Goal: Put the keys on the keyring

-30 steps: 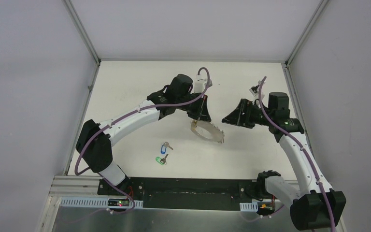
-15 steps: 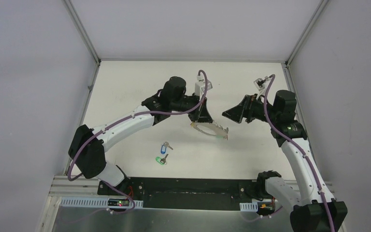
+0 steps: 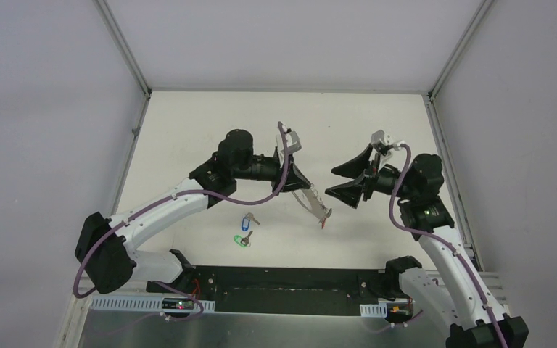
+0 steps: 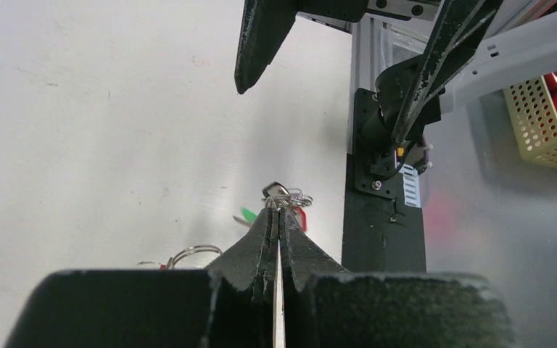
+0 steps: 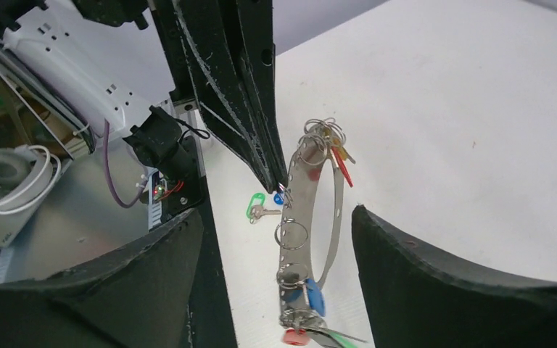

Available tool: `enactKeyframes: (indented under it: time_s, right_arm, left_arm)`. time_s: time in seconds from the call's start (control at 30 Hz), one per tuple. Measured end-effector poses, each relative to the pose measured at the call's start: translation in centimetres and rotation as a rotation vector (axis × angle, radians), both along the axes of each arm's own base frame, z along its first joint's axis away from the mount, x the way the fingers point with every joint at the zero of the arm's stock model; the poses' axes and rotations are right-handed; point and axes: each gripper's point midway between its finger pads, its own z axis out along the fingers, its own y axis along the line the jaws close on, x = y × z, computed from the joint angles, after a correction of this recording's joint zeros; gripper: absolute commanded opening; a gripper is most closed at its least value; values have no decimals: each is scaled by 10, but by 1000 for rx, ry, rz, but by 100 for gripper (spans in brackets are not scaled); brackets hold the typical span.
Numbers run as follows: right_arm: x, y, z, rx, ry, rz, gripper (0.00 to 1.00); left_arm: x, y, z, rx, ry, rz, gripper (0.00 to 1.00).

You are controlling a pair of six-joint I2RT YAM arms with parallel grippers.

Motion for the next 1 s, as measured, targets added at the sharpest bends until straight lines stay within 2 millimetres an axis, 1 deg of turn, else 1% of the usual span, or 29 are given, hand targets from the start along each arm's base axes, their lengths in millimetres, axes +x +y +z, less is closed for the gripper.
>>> enactKeyframes:
  time_s: [0.07,0.17,0.33,0.43,0.5,0.63,0.77,0.83,0.87,1.0]
  right_arm:
    - [-5,5,3,1,-51,40,65]
    - [-8,12,0,-4,-79,91,57]
    - [-15,24,-9,-13,-85,160,50]
    - [-20,31,-10,-15,-101,199,45]
    - [-24,35,-11,-16,-114,223,44]
    - [-30,43,-14,-21,-132,257,31]
    - [-31,47,-16,-26,-148,267,21]
    - [-30,48,-17,-31,-147,266,21]
    - [-29,49,-18,-33,-146,264,23]
    - [-28,50,-21,-42,-148,259,35]
  left_arm:
    - [-3,4,4,-15,-38,-6,0]
    - [-7,7,6,-30,-70,-15,0]
    - [-12,10,3,-32,-88,-32,0]
    - [-13,10,2,-34,-90,-36,0]
    - [-13,10,2,-35,-91,-36,0]
    - [-17,8,3,-39,-94,-50,0]
    - [-20,7,3,-40,-92,-64,0]
    - [-21,8,3,-42,-94,-66,0]
    - [-21,8,3,-42,-94,-66,0]
    - [-21,8,3,-39,-93,-64,0]
